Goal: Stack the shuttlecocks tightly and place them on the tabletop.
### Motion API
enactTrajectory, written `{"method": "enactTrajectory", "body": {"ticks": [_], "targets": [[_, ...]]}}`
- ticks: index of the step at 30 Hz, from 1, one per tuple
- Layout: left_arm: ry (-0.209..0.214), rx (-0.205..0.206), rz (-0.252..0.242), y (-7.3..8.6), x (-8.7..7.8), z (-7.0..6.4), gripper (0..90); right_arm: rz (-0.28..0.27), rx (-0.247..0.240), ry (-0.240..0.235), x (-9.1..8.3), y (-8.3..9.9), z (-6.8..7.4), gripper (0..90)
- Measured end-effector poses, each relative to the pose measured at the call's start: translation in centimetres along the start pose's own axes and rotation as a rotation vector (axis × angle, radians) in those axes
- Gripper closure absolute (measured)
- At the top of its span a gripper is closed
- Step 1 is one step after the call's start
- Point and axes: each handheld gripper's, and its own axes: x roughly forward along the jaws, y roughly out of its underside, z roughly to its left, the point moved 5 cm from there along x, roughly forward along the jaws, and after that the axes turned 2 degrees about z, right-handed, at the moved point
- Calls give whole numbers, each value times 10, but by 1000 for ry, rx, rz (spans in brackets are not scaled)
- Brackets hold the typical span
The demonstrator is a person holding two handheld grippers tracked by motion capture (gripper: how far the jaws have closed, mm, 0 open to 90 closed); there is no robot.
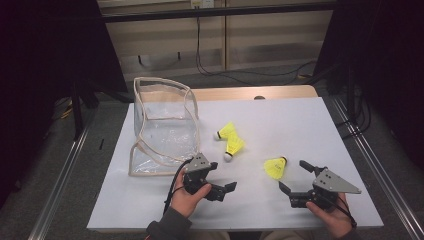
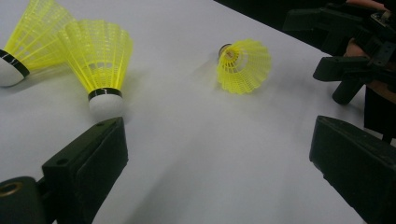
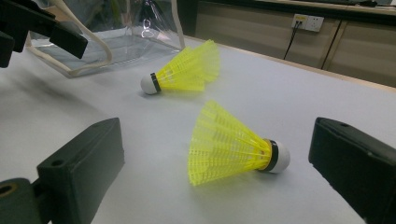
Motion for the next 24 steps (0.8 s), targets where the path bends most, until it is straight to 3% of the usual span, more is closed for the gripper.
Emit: {"method": "enactTrajectory", "body": {"ticks": [24], "targets": [[26, 12, -6, 7, -17, 4, 50, 0, -2, -4, 0, 0, 0, 27]]}}
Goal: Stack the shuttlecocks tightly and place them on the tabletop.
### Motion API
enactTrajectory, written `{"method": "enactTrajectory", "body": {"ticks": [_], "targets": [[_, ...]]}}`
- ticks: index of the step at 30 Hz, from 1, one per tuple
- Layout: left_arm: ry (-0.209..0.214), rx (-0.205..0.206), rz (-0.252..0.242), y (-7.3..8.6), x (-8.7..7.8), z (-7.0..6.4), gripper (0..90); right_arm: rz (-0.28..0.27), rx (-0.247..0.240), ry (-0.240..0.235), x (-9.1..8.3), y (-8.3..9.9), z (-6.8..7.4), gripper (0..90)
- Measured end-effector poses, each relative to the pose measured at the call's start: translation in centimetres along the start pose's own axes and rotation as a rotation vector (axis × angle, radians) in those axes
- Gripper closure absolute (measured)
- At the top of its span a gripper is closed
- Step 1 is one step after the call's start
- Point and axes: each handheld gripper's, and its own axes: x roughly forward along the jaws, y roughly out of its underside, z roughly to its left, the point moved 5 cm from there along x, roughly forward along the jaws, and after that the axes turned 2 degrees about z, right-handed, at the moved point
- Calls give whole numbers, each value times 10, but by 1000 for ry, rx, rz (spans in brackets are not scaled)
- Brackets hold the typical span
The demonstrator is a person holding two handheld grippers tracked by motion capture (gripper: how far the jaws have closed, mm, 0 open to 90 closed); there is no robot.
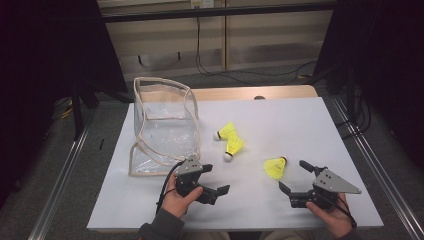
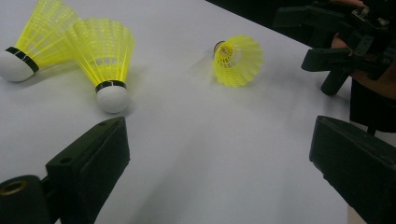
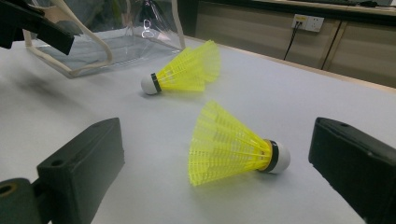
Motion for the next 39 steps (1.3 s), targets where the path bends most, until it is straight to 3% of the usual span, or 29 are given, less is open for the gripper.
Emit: {"method": "enactTrajectory", "body": {"ticks": [13, 39], "targets": [[-3, 10, 4, 4, -9, 4, 53, 1, -2, 1, 0, 0, 0, 27], [-68, 3, -13, 13, -40, 24, 47, -2, -2, -2, 0, 0, 0, 26]]}}
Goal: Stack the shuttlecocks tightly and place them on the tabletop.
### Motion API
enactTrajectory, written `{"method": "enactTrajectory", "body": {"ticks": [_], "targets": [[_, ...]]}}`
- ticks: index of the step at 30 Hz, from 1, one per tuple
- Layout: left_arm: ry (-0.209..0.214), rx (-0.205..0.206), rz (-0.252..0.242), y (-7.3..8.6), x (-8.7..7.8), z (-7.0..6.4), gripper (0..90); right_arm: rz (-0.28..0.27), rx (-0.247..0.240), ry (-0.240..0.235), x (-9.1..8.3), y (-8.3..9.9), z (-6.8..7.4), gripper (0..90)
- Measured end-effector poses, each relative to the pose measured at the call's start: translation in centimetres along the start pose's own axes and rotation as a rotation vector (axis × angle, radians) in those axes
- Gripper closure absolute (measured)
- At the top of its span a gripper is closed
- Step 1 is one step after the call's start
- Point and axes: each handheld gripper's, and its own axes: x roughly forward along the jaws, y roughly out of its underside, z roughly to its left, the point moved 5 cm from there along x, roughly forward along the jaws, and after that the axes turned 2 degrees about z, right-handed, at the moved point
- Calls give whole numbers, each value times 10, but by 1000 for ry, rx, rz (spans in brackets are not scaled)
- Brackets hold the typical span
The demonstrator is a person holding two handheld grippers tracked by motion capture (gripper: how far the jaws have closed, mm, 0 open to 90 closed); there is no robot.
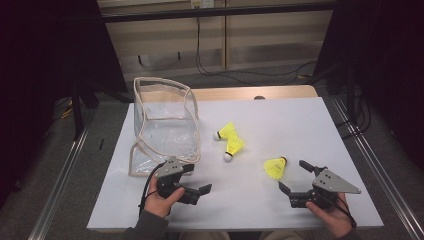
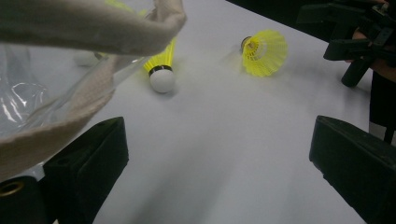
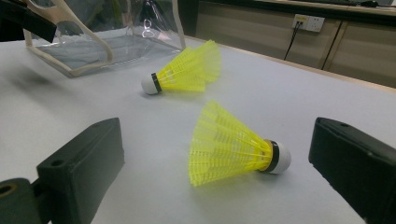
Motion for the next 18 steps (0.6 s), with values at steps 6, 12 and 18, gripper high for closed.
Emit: {"method": "enactTrajectory", "body": {"ticks": [6, 12, 18], "targets": [[-11, -5, -4, 2, -5, 5, 47, 1, 2, 1, 0, 0, 0, 27], [-18, -5, -5, 4, -10, 7, 50, 4, 0, 2, 0, 0, 1, 27], [-35, -1, -8, 8, -16, 12, 46, 4, 1, 4, 0, 0, 1, 27]]}}
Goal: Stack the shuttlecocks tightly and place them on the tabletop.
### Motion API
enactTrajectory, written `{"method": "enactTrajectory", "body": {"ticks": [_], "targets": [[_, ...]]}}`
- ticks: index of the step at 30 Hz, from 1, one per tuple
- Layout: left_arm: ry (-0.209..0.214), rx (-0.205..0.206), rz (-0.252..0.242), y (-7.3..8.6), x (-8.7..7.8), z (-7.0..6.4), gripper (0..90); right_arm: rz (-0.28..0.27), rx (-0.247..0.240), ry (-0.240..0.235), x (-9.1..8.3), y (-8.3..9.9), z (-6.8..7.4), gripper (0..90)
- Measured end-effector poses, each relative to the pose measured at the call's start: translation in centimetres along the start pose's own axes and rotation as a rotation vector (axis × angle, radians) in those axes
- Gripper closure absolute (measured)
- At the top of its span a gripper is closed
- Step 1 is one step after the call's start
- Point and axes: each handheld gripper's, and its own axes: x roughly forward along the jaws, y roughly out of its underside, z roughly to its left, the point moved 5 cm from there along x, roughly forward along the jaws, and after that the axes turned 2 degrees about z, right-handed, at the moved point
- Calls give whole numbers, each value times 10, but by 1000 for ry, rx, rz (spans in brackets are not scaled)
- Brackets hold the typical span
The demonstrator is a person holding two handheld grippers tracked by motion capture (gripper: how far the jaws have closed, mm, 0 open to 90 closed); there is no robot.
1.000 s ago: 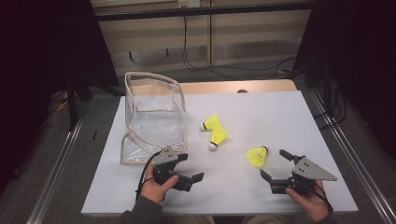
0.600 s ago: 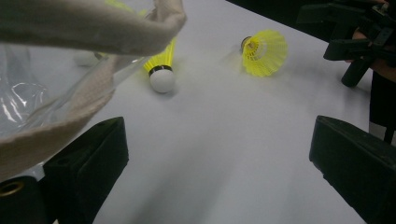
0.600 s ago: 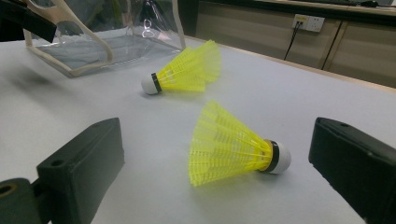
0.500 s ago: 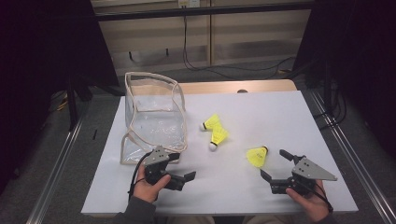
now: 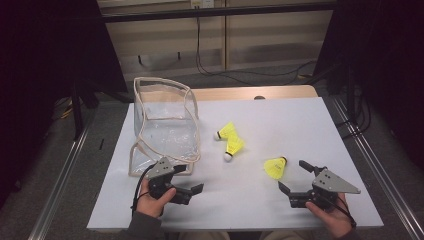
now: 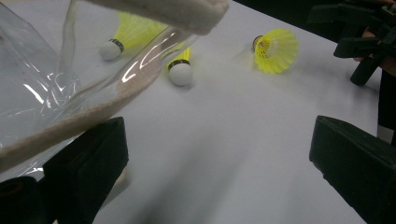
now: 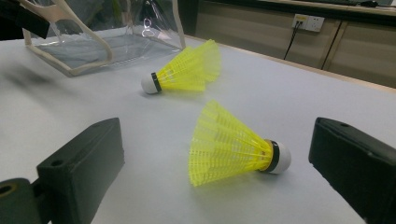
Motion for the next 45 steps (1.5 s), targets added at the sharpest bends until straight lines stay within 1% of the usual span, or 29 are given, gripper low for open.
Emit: {"method": "enactTrajectory", "body": {"ticks": [1, 3, 5, 9, 11, 15, 18, 22, 23, 25, 26, 28, 31, 32, 33, 34, 36, 42, 44, 45], "targets": [[-1, -5, -2, 0, -1, 0, 45, 1, 0, -1, 0, 0, 0, 27], [-13, -2, 2, 2, -3, 3, 45, 0, -1, -2, 0, 0, 0, 27], [-22, -15, -13, 2, -6, 5, 45, 4, -5, -2, 0, 0, 0, 27], [-29, -13, -15, 4, -10, 8, 45, -1, -3, -1, 0, 0, 0, 27], [-38, -15, -8, 5, -12, 10, 45, 1, -4, -1, 0, 0, 0, 27], [-53, -24, -14, 7, -16, 14, 45, -1, -4, -3, 0, 0, 0, 27], [-55, -31, -21, 7, -19, 16, 45, 1, -3, -4, 1, 0, 1, 27], [-60, -27, -19, 8, -22, 18, 45, 0, -5, -3, 1, -1, 1, 27], [-58, -27, -25, 8, -22, 18, 45, 1, -4, -3, 1, 0, 1, 27], [-69, -30, -32, 9, -24, 21, 45, 2, -3, -3, 1, 0, 1, 27], [-72, -39, -37, 9, -25, 22, 45, 2, -6, -4, 1, 0, 1, 27], [-82, -33, -25, 10, -27, 25, 45, -1, -1, -4, 1, -1, 1, 27], [-88, -36, -31, 11, -28, 27, 45, 7, -3, -1, 1, 0, 0, 27], [-96, -37, -29, 12, -29, 28, 45, 2, -4, 3, 0, 0, -1, 27], [-94, -42, -32, 12, -29, 28, 45, -2, 0, 2, 0, -1, -1, 27], [-90, -39, -25, 12, -30, 28, 45, -2, 1, 2, 0, -1, -1, 27], [-99, -28, -25, 13, -31, 30, 45, -1, 2, -1, 0, 0, -1, 27], [-110, -44, -36, 15, -34, 34, 45, 3, 2, -1, 0, 1, -2, 27], [-122, -33, -26, 16, -35, 36, 45, 2, 1, 3, 0, 1, -3, 27], [-119, -45, -33, 16, -35, 37, 45, 2, 4, 2, 0, 1, -3, 27]]}}
